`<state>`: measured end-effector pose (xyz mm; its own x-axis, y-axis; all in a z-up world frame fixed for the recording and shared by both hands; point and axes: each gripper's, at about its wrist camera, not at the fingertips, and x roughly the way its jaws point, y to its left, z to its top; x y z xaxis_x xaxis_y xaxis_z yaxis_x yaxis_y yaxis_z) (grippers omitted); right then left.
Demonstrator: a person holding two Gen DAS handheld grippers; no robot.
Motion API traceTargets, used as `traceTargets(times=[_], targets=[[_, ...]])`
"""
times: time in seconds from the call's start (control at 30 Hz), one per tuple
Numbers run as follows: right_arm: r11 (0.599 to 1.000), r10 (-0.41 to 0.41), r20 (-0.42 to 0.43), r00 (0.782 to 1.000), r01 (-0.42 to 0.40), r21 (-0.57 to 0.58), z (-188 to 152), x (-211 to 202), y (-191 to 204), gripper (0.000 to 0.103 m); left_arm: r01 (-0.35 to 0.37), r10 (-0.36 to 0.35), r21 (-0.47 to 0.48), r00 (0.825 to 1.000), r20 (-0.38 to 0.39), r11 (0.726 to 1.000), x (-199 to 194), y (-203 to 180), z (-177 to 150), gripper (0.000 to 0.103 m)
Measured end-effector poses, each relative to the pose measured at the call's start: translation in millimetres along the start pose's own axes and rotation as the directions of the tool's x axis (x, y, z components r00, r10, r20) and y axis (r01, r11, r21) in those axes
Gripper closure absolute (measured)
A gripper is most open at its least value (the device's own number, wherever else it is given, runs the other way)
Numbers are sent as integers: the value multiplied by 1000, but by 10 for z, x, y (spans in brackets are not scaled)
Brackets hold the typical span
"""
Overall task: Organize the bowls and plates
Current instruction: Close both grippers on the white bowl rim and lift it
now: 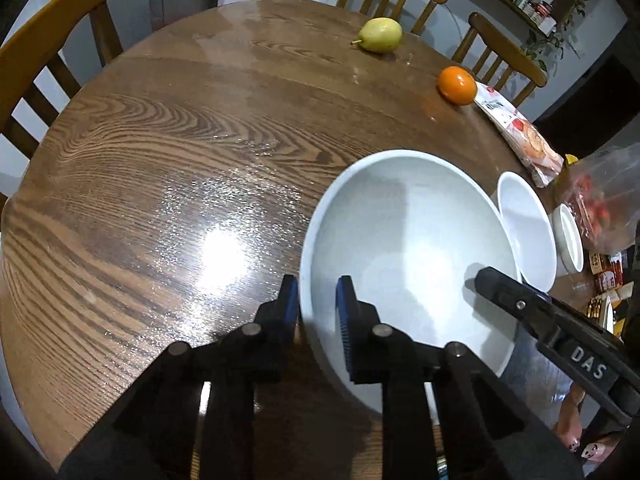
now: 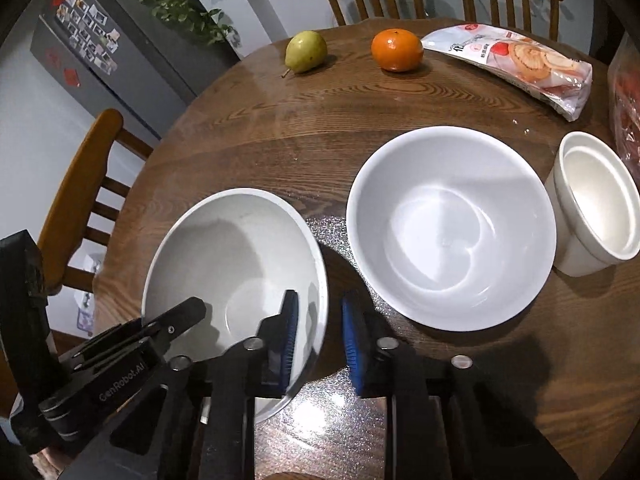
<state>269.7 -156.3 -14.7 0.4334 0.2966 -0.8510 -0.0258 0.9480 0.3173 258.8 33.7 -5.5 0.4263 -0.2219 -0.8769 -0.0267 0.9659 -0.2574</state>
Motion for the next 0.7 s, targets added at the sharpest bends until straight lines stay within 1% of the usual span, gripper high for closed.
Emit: traceTargets(times=[0.1, 0.3, 0.5, 0.7], targets=[[1000, -9, -2, 1000, 9, -12, -8, 22, 21, 87, 8, -8, 15, 1000, 2, 1000, -18, -18, -22, 87], [999, -26, -3, 1000, 26, -22, -22, 37, 54, 87, 14, -14, 41, 1000, 1, 999, -35, -82, -55, 87], [998, -46, 33, 998, 47, -35, -43, -85, 69, 87, 15, -16, 72, 1000, 15, 997, -107, -157, -126, 87], [995, -78, 62, 995, 82, -54, -163, -216, 70, 87, 19, -22, 96, 999, 29, 995, -168, -243, -204, 87]])
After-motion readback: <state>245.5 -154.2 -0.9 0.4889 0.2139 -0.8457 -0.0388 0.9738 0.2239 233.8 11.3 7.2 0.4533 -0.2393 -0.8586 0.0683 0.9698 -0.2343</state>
